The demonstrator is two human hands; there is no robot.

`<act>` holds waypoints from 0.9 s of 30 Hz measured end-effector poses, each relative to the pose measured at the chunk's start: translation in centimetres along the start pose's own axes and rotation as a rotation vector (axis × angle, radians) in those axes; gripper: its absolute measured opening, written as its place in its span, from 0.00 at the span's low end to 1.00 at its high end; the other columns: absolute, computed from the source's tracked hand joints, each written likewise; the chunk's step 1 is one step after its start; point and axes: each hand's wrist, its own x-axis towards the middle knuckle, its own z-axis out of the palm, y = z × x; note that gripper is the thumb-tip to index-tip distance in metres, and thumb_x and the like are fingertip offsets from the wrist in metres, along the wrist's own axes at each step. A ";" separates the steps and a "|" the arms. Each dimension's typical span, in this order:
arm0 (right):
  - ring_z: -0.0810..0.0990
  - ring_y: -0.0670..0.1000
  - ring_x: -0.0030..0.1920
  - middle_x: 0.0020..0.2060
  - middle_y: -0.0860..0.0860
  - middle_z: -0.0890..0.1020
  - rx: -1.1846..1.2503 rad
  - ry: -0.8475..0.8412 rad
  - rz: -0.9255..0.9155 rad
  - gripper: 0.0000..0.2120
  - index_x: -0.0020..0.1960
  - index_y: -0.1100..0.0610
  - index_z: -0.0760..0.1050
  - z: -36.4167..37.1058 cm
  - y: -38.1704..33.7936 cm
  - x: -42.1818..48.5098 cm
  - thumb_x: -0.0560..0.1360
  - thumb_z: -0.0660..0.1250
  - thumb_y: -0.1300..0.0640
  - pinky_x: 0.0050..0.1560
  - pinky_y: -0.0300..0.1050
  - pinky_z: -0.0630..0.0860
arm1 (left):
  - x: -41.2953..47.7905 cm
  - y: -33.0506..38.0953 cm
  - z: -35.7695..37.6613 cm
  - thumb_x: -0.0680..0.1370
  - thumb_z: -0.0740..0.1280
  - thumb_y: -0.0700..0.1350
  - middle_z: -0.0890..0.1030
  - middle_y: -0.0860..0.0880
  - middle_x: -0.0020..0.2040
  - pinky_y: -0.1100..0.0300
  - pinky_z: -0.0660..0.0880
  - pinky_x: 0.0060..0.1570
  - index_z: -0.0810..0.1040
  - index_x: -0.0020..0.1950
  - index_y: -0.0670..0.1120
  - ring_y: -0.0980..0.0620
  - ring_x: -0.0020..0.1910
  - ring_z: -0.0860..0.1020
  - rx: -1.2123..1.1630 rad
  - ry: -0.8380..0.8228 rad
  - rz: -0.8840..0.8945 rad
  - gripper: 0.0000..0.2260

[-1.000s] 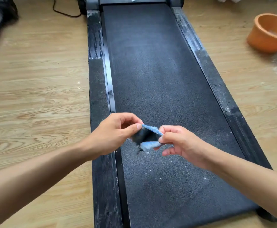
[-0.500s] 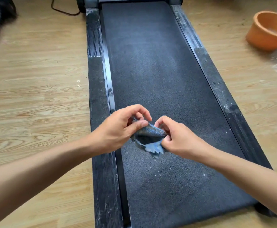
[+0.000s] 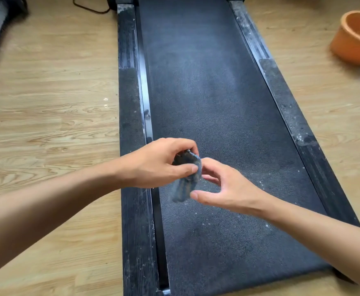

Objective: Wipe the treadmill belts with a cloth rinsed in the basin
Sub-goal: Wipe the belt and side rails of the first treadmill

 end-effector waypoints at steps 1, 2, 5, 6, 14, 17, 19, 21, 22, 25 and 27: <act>0.81 0.50 0.65 0.58 0.48 0.83 0.116 0.040 0.019 0.20 0.60 0.55 0.76 0.2 -0.4 0.1 0.73 0.78 0.51 0.72 0.53 0.74 | 0.1 0.1 0.0 0.81 0.70 0.47 0.79 0.57 0.39 0.65 0.69 0.40 0.78 0.51 0.50 0.60 0.38 0.76 0.010 0.044 0.019 0.03; 0.83 0.51 0.63 0.58 0.51 0.85 0.221 0.064 0.037 0.21 0.60 0.59 0.76 0.2 -0.7 0.2 0.73 0.80 0.54 0.71 0.54 0.76 | 0.2 0.1 -0.1 0.82 0.70 0.46 0.80 0.58 0.40 0.66 0.70 0.42 0.78 0.52 0.49 0.61 0.40 0.77 0.020 0.088 0.038 0.02; 0.85 0.48 0.55 0.53 0.52 0.88 0.266 0.075 0.043 0.16 0.60 0.58 0.81 -0.1 -1.5 0.5 0.75 0.79 0.57 0.62 0.50 0.80 | 0.6 0.1 -0.4 0.83 0.70 0.46 0.82 0.58 0.43 0.68 0.71 0.45 0.79 0.55 0.49 0.61 0.42 0.78 0.058 0.153 0.080 0.04; 0.84 0.49 0.51 0.50 0.52 0.87 0.248 0.073 0.044 0.15 0.59 0.58 0.81 -0.3 -1.6 0.5 0.75 0.79 0.56 0.57 0.50 0.81 | 0.7 0.1 -0.5 0.83 0.71 0.48 0.82 0.59 0.43 0.69 0.71 0.45 0.79 0.55 0.49 0.61 0.42 0.78 0.077 0.154 0.081 0.04; 0.78 0.56 0.48 0.47 0.60 0.82 0.604 0.027 0.136 0.22 0.58 0.72 0.69 -0.1 -1.8 -0.3 0.74 0.76 0.62 0.51 0.54 0.78 | 0.7 0.2 -1.7 0.80 0.73 0.56 0.83 0.53 0.40 0.54 0.77 0.42 0.82 0.49 0.47 0.54 0.39 0.80 0.092 0.149 0.037 0.13; 0.83 0.61 0.55 0.58 0.66 0.84 0.776 -0.096 0.182 0.18 0.67 0.67 0.74 0.4 -2.3 -0.8 0.78 0.72 0.67 0.59 0.59 0.81 | 0.8 -0.1 -2.0 0.78 0.76 0.56 0.81 0.49 0.38 0.52 0.75 0.38 0.81 0.49 0.45 0.49 0.36 0.77 0.021 0.172 0.022 0.14; 0.85 0.59 0.56 0.59 0.64 0.84 0.815 -0.141 0.218 0.13 0.63 0.63 0.81 0.4 -2.7 -1.1 0.78 0.70 0.66 0.61 0.56 0.82 | 0.9 -0.2 -2.1 0.76 0.78 0.53 0.81 0.48 0.38 0.57 0.72 0.35 0.81 0.51 0.47 0.52 0.34 0.73 -0.083 0.172 0.007 0.13; 0.86 0.56 0.56 0.58 0.63 0.85 0.847 -0.130 0.237 0.12 0.60 0.63 0.84 0.4 -3.0 -1.2 0.78 0.69 0.65 0.61 0.52 0.82 | 0.8 -0.4 -2.0 0.75 0.79 0.52 0.81 0.46 0.39 0.61 0.69 0.34 0.81 0.54 0.49 0.56 0.33 0.71 -0.143 0.204 -0.055 0.13; 0.85 0.56 0.56 0.59 0.63 0.85 0.856 -0.112 0.232 0.13 0.61 0.64 0.83 0.3 -3.2 -1.2 0.78 0.69 0.65 0.61 0.51 0.82 | 0.8 -0.6 -1.9 0.75 0.79 0.52 0.82 0.48 0.40 0.63 0.69 0.34 0.81 0.55 0.51 0.58 0.32 0.72 -0.136 0.232 -0.119 0.13; 0.84 0.58 0.60 0.61 0.64 0.84 0.849 -0.053 0.197 0.16 0.65 0.67 0.80 0.1 -3.5 -1.2 0.79 0.67 0.66 0.64 0.53 0.81 | 0.5 -1.2 -1.3 0.81 0.68 0.59 0.87 0.51 0.46 0.58 0.78 0.43 0.80 0.58 0.52 0.59 0.37 0.82 -0.098 0.154 -0.440 0.13; 0.83 0.60 0.63 0.62 0.64 0.83 0.873 -0.014 0.193 0.17 0.67 0.65 0.80 -0.2 -3.6 -1.0 0.79 0.67 0.65 0.66 0.56 0.80 | -0.2 -1.4 -0.6 0.84 0.57 0.65 0.89 0.47 0.46 0.53 0.81 0.53 0.81 0.58 0.46 0.55 0.40 0.86 -0.333 0.006 -0.686 0.25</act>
